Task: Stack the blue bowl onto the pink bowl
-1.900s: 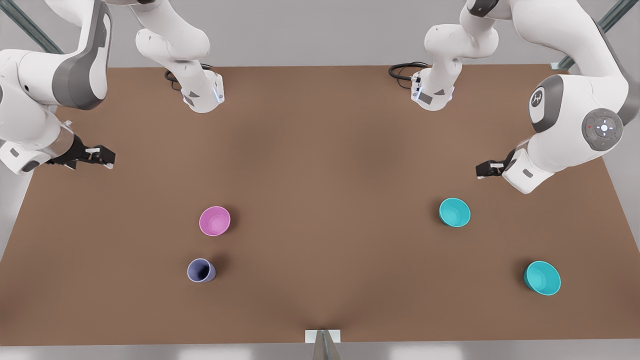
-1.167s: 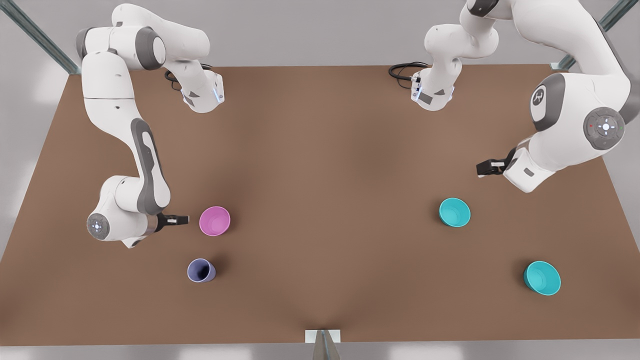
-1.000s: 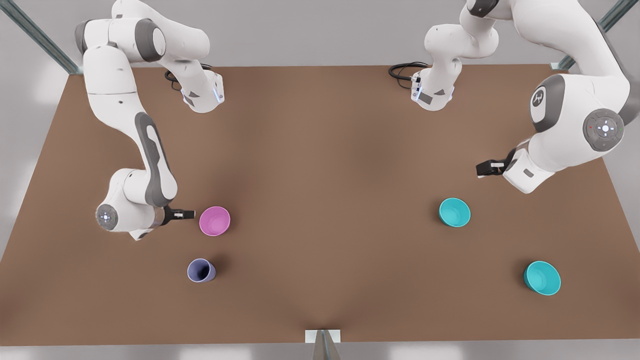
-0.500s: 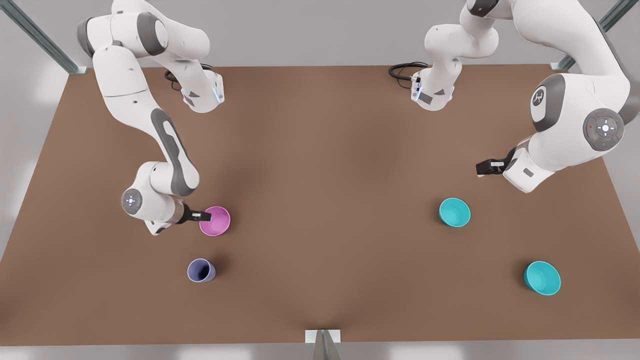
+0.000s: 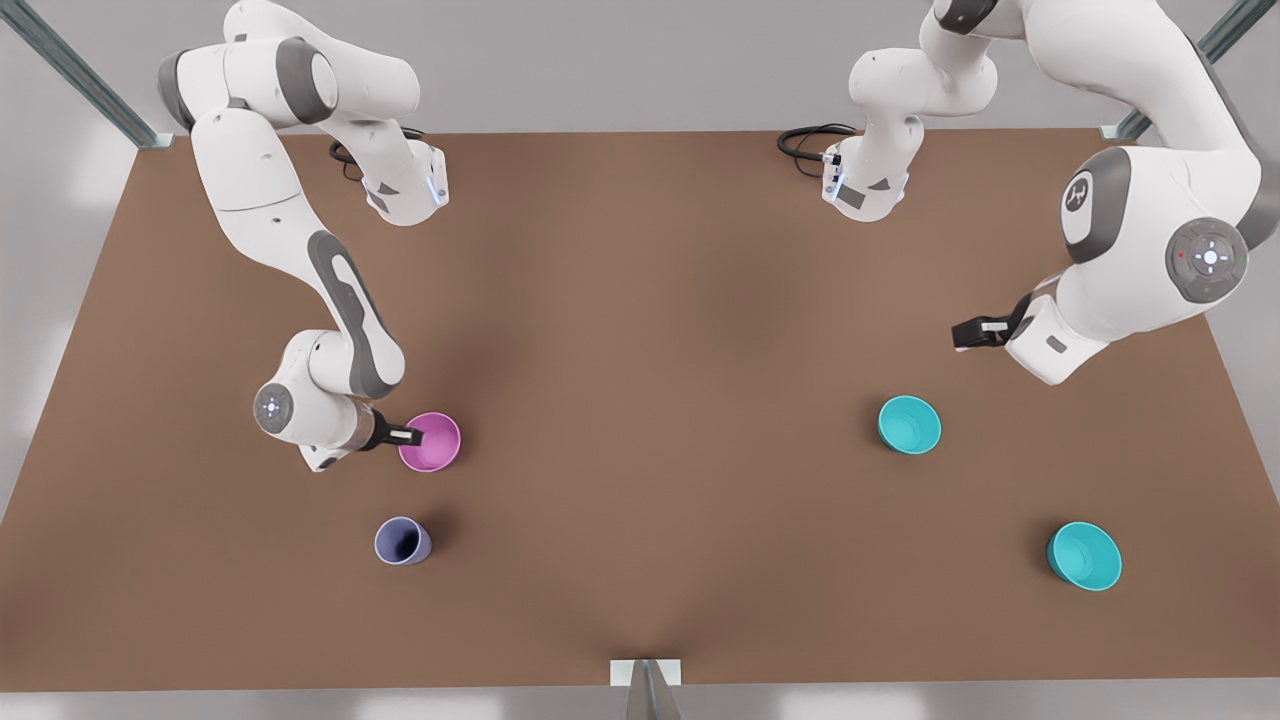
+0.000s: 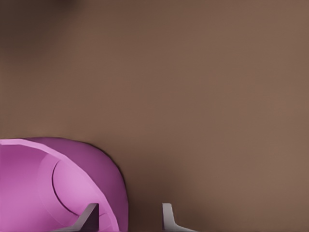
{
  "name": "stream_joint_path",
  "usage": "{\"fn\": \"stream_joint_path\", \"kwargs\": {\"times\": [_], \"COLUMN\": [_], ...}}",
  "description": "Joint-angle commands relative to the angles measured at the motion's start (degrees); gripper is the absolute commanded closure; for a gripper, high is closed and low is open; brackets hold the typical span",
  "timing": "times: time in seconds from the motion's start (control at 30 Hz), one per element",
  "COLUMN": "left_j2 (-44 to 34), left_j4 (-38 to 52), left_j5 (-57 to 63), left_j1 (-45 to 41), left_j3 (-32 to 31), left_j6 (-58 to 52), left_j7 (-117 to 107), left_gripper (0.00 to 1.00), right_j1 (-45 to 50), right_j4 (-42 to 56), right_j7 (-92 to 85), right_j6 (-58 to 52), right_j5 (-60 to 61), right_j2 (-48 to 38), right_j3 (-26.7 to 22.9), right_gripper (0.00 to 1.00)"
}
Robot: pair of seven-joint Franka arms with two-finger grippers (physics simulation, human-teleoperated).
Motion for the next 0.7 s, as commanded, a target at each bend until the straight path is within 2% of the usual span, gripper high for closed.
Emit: {"fn": "stream_joint_path", "kwargs": {"times": [0.0,0.03,0.1,0.23,0.3,0.37,0.43,0.57,0.67], "left_j2": [0.26,0.44,-0.09,-0.26,-0.26,-0.26,-0.26,-0.26,-0.26], "left_j4": [0.04,-0.14,-0.05,-0.05,-0.14,-0.14,-0.05,-0.05,-0.05], "left_j5": [0.08,0.08,0.17,0.17,0.17,0.08,-0.01,-0.1,-0.18], "left_j1": [0.07,-0.01,0.07,-0.01,-0.01,-0.01,0.07,-0.01,-0.01], "left_j3": [0.04,0.04,0.13,0.04,0.04,0.04,0.04,0.04,0.04], "left_j6": [-0.28,-0.28,-0.37,-0.9,-1.16,-1.16,-1.16,-1.16,-1.16], "left_j7": [0.06,-0.29,0.15,0.15,0.15,0.15,0.15,0.15,0.15], "left_gripper": [0.0,0.0,0.0,0.0,0.0,0.0,0.0,0.0,0.0], "right_j1": [0.01,0.19,0.27,0.27,0.27,0.27,2.73,14.33,19.26], "right_j4": [0.18,0.18,0.27,0.27,1.06,5.1,8.88,25.4,36.82], "right_j7": [0.28,0.81,1.16,1.51,1.77,9.32,18.21,35.08,43.78], "right_j6": [-0.12,-0.21,-0.29,-1.52,-5.47,-10.49,-11.02,-10.4,-10.14], "right_j5": [-0.04,-0.04,-0.04,-0.04,-0.04,-0.04,0.66,6.2,5.58], "right_j2": [0.04,-0.05,-0.4,-1.71,-4.17,-4.44,-3.3,6.28,15.42], "right_j3": [0.0,0.0,0.79,2.2,3.78,7.3,9.76,9.58,9.14], "right_gripper": [0.5,0.63,0.77,0.79,0.79,0.79,0.79,0.79,0.79]}}
